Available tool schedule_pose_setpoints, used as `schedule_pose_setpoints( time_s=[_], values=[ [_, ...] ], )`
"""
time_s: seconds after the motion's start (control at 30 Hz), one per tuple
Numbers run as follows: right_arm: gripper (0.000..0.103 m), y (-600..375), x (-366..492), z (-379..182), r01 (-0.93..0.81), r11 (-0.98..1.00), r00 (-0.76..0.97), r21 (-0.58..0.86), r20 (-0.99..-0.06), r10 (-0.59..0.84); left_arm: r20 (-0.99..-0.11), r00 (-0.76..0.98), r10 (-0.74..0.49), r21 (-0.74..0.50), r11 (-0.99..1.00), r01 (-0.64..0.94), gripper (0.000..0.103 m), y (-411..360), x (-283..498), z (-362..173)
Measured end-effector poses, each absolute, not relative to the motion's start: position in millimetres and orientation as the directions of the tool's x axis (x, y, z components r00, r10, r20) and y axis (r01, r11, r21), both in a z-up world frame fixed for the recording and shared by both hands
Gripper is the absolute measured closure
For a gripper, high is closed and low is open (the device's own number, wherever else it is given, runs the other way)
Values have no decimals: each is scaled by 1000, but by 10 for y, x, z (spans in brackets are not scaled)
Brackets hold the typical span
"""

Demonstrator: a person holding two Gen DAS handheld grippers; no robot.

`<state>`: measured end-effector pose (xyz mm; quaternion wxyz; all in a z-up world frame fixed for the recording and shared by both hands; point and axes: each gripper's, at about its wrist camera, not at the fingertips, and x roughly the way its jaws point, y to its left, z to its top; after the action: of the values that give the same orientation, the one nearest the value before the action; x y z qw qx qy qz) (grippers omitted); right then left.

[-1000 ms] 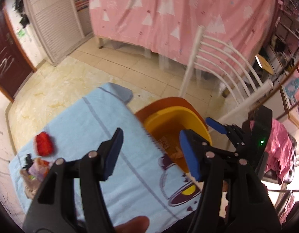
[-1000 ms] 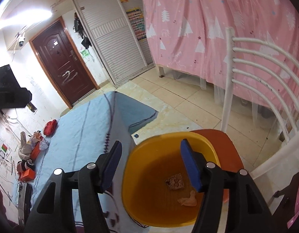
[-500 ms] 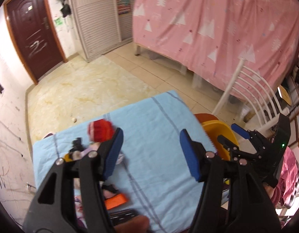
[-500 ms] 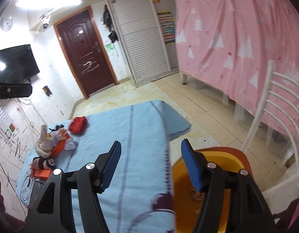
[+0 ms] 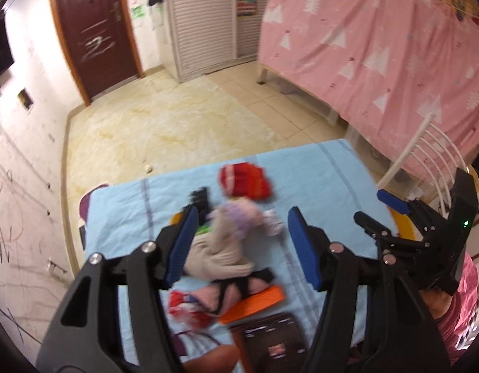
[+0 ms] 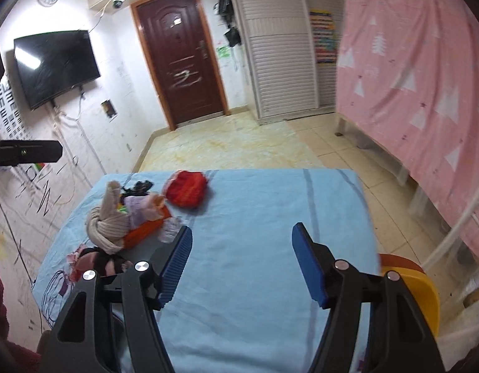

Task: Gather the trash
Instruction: 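Reach the left tool to the beige knotted sock while the right tool grasps the grey cloth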

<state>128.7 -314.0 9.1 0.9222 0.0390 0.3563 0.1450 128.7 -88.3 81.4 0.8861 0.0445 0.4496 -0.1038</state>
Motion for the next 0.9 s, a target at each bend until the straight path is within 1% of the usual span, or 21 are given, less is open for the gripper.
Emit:
schedule_pose_setpoints(
  time_s=[0.13, 0.33, 0.4, 0.53, 0.6, 0.63, 0.67, 0.7, 0.9],
  values=[
    [41, -2859, 1393, 72, -273, 947, 680, 168, -663, 313, -824, 549, -140, -45, 982, 184, 45, -530, 1314, 656],
    [39, -2522, 1510, -9, -300, 942, 642, 150, -699, 315, -854, 482, -198, -123, 975, 184, 45, -351, 1381, 311],
    [38, -2403, 1556, -58, -307, 942, 629, 136, -714, 308, -861, 452, -231, -163, 969, 185, 40, -331, 1415, 182],
    [37, -2284, 1650, -152, -308, 943, 606, 123, -739, 294, -865, 425, -269, -201, 959, 199, 39, -354, 1440, 20],
    [36, -2217, 1697, -227, -312, 943, 590, 113, -755, 286, -868, 418, -267, -203, 960, 192, 38, -354, 1471, -45],
    [36, -2186, 1720, -256, -314, 943, 583, 109, -762, 283, -871, 415, -263, -202, 962, 184, 36, -350, 1494, -81],
    [36, -2149, 1753, -295, -316, 943, 575, 103, -770, 277, -874, 413, -255, -202, 965, 168, 30, -338, 1519, -118],
    [36, -2114, 1790, -336, -318, 943, 566, 97, -778, 271, -877, 414, -246, -199, 968, 153, 26, -327, 1539, -156],
    [36, -1975, 1904, -509, -330, 940, 537, 83, -803, 259, -895, 372, -245, -206, 968, 141, 26, -348, 1635, -355]
  ],
)
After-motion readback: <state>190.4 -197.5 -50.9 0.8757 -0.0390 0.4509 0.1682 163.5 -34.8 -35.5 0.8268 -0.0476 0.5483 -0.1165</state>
